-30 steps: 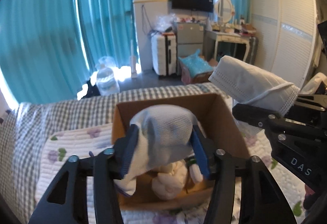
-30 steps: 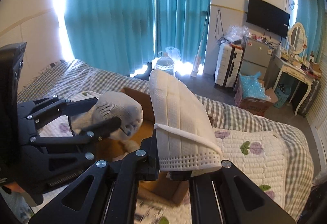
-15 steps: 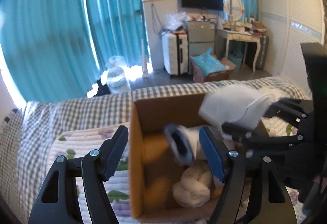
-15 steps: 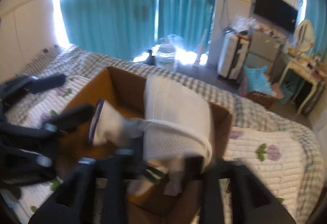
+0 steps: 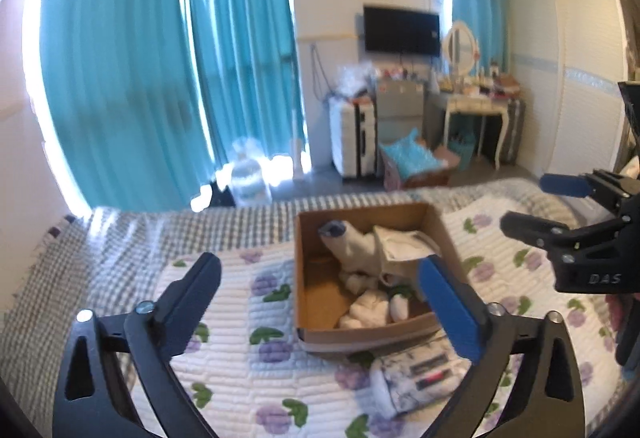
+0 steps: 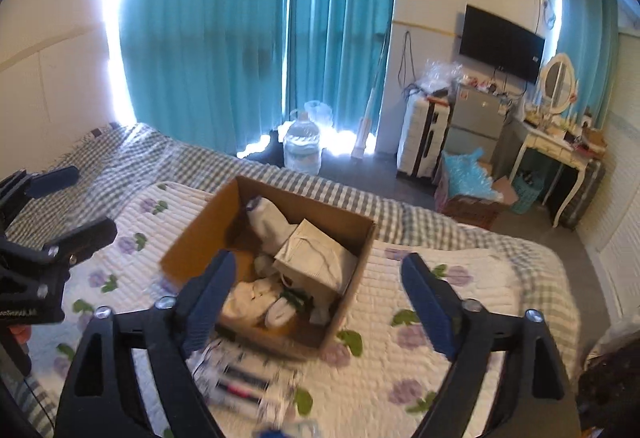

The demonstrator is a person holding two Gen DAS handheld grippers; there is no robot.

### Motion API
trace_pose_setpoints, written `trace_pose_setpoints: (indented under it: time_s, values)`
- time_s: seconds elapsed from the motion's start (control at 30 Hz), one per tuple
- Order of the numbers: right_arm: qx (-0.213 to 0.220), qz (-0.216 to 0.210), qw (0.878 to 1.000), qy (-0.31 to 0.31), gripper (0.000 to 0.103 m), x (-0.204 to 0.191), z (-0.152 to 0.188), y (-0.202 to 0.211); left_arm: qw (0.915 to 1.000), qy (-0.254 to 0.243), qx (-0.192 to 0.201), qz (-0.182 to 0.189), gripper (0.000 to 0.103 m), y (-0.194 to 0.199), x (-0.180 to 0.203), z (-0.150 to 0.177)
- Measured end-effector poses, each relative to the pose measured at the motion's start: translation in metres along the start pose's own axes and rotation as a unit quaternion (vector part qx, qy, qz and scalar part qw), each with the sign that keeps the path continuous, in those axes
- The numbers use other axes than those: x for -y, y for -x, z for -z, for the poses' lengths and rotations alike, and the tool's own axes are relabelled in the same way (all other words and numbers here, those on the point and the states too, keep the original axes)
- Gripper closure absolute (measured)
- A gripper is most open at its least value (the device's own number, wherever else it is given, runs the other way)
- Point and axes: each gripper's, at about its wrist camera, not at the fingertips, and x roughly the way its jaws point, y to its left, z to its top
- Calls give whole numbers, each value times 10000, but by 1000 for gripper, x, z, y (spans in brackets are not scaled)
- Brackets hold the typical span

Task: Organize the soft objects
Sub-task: 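Grasp the floral tissue pack with the left tool while the right grasps the blue Vinda pack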

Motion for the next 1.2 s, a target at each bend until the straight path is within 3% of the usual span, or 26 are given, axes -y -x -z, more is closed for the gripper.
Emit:
trace_pose_setpoints:
  time_s: [0.2,0.37,0.77,1.07,1.17,1.2]
  values:
    - [144,53,9997,212,9,-12,16,75,9999,-53,161,-3,0,60,10,13]
    - [-152,-60,9994,303,9,-23,57,83,9999,108,-19,51,0,69,14,44]
    - [-1669,-358,9853,-26,9,-16,174,-47,9950,234,-970,-13,0,-16,25,148]
    - [-2636,-262,9638,-308,9,-12,214,-106,9831,250,-1808,153,0,-63,18,210]
    - [-2757,-231,9603,-349,10,-11,220,-113,9833,244,-1791,233,0,-60,20,209]
    - [-2753,-229,9605,-343,17,-11,220,-112,9838,230,-1758,246,0,-58,21,209]
